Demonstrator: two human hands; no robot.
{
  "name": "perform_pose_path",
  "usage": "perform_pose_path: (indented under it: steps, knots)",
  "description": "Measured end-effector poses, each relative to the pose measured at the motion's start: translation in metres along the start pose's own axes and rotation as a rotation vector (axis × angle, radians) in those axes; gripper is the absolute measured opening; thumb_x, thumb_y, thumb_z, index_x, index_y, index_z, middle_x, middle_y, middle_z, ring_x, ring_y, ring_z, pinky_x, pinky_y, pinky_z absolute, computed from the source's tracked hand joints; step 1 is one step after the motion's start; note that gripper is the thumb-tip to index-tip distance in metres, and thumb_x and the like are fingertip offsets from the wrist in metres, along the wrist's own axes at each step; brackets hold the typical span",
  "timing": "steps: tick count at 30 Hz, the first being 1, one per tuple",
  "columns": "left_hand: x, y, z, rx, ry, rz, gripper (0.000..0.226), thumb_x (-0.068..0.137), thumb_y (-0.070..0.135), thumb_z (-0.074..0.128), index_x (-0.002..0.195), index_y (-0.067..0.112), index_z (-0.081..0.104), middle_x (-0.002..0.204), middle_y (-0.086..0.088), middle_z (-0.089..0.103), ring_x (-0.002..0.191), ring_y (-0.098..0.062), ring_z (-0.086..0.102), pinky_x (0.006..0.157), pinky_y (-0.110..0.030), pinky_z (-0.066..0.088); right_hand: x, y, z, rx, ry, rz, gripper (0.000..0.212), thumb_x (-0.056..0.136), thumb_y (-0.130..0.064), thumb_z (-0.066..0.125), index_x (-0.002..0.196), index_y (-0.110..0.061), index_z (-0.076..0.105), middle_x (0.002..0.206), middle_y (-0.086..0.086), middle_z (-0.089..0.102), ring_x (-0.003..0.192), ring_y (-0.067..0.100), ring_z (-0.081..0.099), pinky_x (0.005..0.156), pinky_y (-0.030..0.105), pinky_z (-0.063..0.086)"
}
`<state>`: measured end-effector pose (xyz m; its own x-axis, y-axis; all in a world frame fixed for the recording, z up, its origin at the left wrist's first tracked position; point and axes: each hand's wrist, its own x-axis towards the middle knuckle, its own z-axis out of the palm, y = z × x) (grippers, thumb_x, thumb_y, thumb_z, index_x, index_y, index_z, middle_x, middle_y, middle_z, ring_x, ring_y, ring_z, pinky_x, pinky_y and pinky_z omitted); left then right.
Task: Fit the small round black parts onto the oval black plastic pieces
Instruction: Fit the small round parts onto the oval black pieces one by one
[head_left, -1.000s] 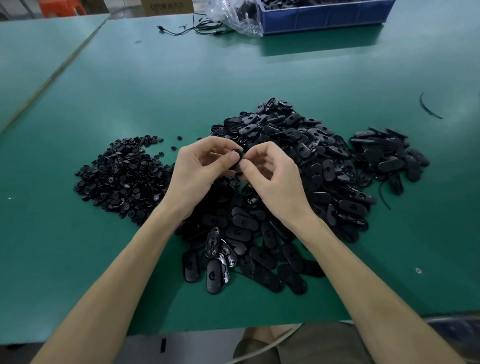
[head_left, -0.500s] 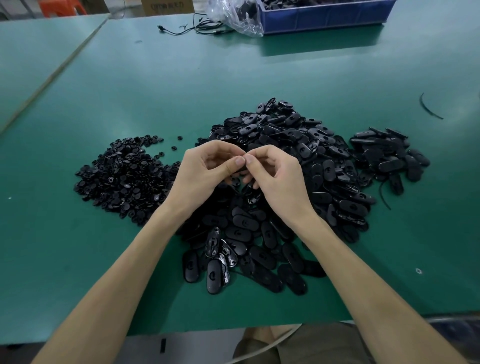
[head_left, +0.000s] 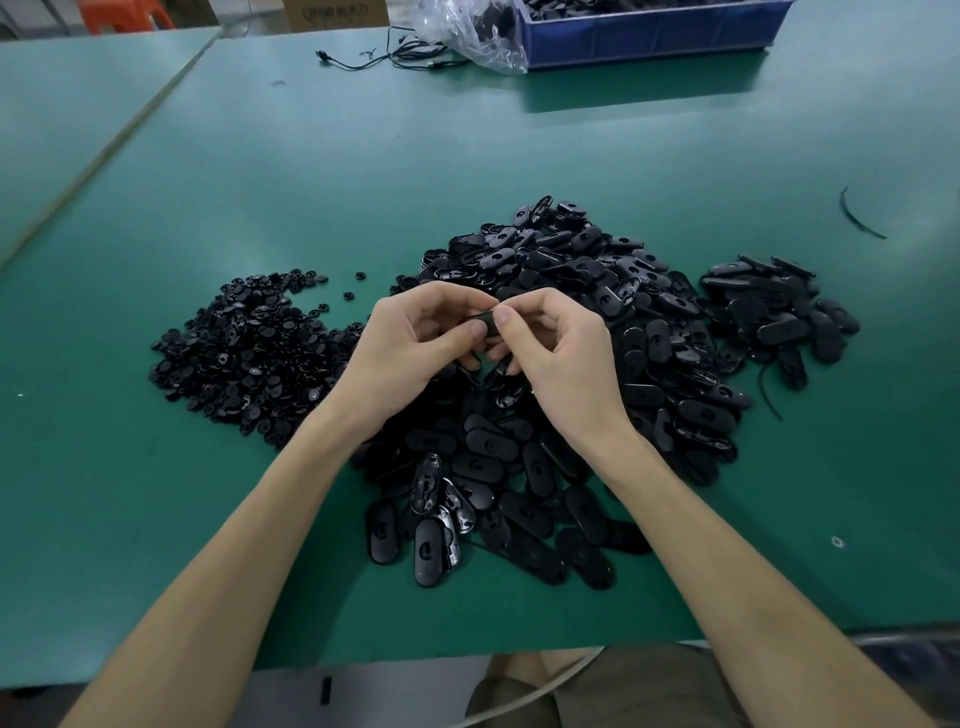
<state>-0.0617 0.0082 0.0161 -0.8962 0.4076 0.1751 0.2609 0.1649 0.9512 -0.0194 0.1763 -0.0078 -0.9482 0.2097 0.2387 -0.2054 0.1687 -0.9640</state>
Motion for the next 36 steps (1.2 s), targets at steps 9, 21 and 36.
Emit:
perform_pose_path:
  steps: [9, 21, 36]
  knots:
    - [0.0011, -0.0016, -0.0024, -0.022, 0.005, -0.014, 0.020, 0.095, -0.002, 0.069, 0.113, 0.004, 0.075, 0.101, -0.007, 0.079, 0.082, -0.015, 0.073, 0.078, -0.025, 0.060, 0.0001, -0.0001, -0.0002, -0.015, 0.008, 0.004, 0.009, 0.103, -0.019, 0.066, 0.100, -0.013, 0.072, 0.078, -0.002, 0.077, 0.075, 0.013, 0.076, 0.067, 0.023, 0.056]
    - [0.0003, -0.0033, -0.0080, -0.226, -0.103, -0.147, 0.025, 0.102, 0.000, 0.058, 0.118, 0.007, 0.075, 0.109, -0.016, 0.077, 0.099, -0.025, 0.075, 0.086, -0.029, 0.060, -0.0015, -0.0019, -0.0004, -0.005, 0.028, 0.020, 0.011, 0.103, -0.019, 0.065, 0.100, -0.012, 0.072, 0.077, 0.001, 0.077, 0.069, 0.013, 0.075, 0.061, 0.021, 0.054]
    - [0.0003, -0.0014, -0.0047, -0.181, -0.064, -0.187, 0.019, 0.097, 0.000, 0.067, 0.113, 0.006, 0.075, 0.097, -0.017, 0.072, 0.087, -0.021, 0.069, 0.076, -0.028, 0.058, -0.0015, -0.0017, 0.0003, -0.042, 0.028, 0.020, 0.011, 0.101, -0.021, 0.068, 0.096, -0.013, 0.074, 0.076, -0.001, 0.078, 0.070, 0.014, 0.075, 0.065, 0.023, 0.054]
